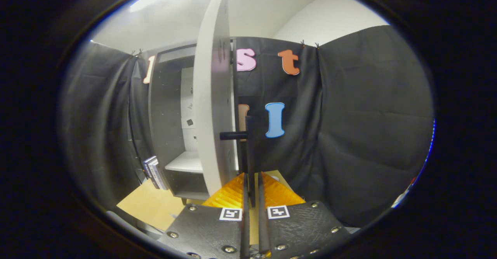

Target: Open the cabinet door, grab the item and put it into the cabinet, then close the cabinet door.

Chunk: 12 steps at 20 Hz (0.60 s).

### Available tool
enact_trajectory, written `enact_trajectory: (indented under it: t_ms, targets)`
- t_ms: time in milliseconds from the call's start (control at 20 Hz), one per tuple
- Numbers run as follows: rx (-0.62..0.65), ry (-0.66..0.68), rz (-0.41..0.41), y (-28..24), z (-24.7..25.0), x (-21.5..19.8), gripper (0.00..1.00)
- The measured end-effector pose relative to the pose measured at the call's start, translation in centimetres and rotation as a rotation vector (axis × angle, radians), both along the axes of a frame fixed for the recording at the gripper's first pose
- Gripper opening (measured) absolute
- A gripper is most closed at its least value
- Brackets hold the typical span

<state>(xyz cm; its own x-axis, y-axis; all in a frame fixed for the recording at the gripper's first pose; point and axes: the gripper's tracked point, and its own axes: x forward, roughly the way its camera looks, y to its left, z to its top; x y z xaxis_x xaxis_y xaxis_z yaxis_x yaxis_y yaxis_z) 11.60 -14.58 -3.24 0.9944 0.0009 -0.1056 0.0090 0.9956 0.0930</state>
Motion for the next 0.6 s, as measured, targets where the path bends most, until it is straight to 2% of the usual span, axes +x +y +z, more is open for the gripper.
enact_trajectory:
  t_ms: [350, 600]
  targets:
    - [0.017, -0.012, -0.021, 2.4, 0.4, -4.6, 0.1]
    - [0.018, 0.005, 0.038, 8.3, -0.7, -5.9, 0.11]
